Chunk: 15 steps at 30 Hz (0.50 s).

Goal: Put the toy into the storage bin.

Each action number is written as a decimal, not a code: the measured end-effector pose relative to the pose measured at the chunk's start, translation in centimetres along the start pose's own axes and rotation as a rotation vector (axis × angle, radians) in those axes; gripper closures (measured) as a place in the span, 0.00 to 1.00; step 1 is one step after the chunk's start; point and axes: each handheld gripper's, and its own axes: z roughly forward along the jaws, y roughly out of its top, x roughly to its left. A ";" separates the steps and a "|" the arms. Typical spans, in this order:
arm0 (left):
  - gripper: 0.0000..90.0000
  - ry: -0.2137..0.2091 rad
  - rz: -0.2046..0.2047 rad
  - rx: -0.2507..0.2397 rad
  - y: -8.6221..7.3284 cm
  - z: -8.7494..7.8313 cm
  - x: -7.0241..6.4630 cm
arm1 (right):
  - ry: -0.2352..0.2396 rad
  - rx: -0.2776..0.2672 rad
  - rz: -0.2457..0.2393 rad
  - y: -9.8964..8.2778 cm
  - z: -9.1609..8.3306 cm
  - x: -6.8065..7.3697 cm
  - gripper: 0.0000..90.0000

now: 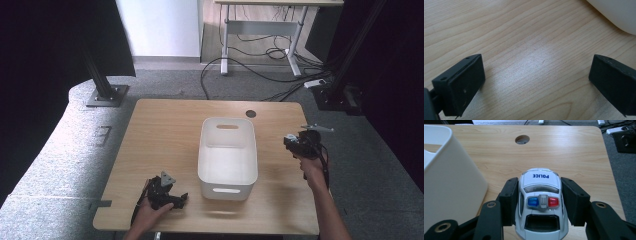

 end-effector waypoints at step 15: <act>0.00 0.000 0.000 0.000 0.0 0.0 0.0 | 0.028 -0.017 -0.009 1.3 -0.5 2.4 0.56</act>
